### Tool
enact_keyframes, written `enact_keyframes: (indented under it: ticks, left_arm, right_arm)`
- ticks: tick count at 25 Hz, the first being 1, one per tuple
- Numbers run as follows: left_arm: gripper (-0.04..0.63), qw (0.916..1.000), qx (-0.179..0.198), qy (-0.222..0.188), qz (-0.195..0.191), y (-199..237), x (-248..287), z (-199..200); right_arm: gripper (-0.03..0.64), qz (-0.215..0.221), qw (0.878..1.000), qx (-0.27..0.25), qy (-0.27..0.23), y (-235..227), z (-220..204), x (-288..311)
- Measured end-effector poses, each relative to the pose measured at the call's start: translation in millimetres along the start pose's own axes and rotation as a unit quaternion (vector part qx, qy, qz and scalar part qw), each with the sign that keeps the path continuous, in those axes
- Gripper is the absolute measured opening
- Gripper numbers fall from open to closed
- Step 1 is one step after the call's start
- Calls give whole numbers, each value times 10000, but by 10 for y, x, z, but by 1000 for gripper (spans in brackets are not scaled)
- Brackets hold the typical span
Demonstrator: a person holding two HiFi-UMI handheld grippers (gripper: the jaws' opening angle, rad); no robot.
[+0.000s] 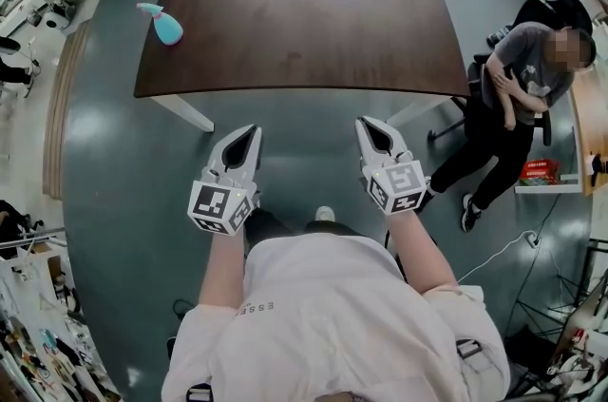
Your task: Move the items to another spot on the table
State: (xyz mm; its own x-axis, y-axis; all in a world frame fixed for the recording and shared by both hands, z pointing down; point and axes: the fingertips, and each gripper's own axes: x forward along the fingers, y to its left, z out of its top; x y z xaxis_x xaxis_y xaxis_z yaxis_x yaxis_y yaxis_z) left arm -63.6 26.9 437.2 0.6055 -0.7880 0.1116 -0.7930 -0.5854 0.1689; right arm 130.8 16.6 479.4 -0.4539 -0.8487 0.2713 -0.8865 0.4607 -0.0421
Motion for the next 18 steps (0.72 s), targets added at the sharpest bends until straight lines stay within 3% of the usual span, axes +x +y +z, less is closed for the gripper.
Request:
enact_keyframes:
  ticks: [7, 18]
  left_arm:
    - [17, 9996, 218, -21, 159, -157, 6, 43]
    - [17, 9997, 223, 30, 134, -195, -37, -29]
  right_arm:
    - [-9, 63, 9998, -118, -156, -23, 37, -137]
    - [-9, 155, 9997, 5, -175, 42, 23, -124]
